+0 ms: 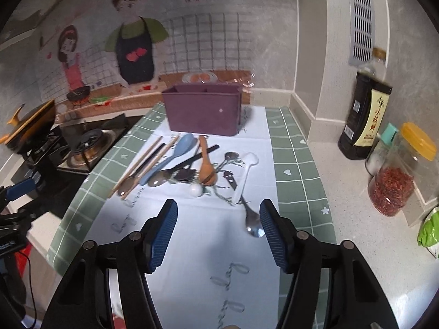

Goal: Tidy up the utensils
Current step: 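Reach the right gripper to the white plastic spoon and close on its bowl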

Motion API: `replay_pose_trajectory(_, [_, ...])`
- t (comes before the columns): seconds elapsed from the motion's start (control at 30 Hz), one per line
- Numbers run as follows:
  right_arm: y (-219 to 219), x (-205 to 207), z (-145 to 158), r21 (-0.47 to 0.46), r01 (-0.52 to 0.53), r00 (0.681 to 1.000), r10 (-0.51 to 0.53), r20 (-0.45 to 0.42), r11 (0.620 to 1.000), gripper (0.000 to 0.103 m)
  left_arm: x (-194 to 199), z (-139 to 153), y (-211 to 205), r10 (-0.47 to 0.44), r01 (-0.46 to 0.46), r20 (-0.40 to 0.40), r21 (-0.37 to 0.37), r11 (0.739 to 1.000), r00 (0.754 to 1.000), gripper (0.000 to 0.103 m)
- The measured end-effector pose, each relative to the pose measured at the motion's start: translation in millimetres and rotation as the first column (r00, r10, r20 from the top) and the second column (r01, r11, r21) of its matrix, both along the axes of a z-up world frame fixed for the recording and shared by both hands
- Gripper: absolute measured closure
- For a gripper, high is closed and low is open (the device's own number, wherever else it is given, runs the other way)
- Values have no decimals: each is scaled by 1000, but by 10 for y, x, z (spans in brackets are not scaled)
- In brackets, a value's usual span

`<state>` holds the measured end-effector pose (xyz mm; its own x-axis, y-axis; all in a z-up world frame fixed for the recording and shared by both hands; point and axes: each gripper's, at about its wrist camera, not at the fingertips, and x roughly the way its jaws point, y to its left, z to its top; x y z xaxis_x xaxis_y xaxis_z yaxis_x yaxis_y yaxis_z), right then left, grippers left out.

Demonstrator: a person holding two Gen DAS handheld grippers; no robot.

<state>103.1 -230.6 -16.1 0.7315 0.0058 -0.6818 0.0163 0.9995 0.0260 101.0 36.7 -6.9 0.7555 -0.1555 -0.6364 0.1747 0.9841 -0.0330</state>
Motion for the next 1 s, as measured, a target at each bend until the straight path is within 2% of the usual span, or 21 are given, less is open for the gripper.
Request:
replay_pose_trajectory(0.17, [-120,213,-123,-3,52,992,-52,-112,999,44,331,16,99,-47,47,1,-22,999,999,19])
replay_pose_trajectory(0.23, [-124,235,-176,-33,64,983,-69,-172,997,44,445,15,77,-73,73,-1,-27,997,997,19])
replay_pose_trajectory(0.33, [-106,202,-233,-81,49,978,-65,-200,995,44,595,-4,60,-94,93,-12,-50,994,995,19])
replay_pose_trajectory(0.4, [-113,225,-262,-88,33,978,-51,-204,996,51,663,-29,19,-105,104,-18,-57,993,994,19])
replay_pose_trajectory(0.43, [-125,258,-293,-78,27,975,-44,-218,997,62,697,-53,-15,-112,111,-19,-44,993,993,19])
replay_pose_trajectory(0.47, [-141,299,-309,-65,24,972,-38,-231,998,67,722,-74,-51,-119,118,-23,-33,992,993,19])
replay_pose_trajectory(0.57, [-195,459,-339,-39,22,972,-31,-235,999,68,807,-172,-119,-132,129,-72,-48,991,989,19])
replay_pose_trajectory(0.77, [-358,1083,-438,21,25,970,-20,-241,999,66,838,-237,-101,-24,19,-88,-52,998,996,19])
replay_pose_trajectory(0.87, [-445,1414,-542,40,44,966,-32,-256,998,66,808,-226,-80,28,-30,-71,-18,999,997,19])
replay_pose_trajectory(1.0, [-498,1745,-681,61,64,960,-44,-278,996,66,806,-250,-21,99,-98,-92,6,995,991,19])
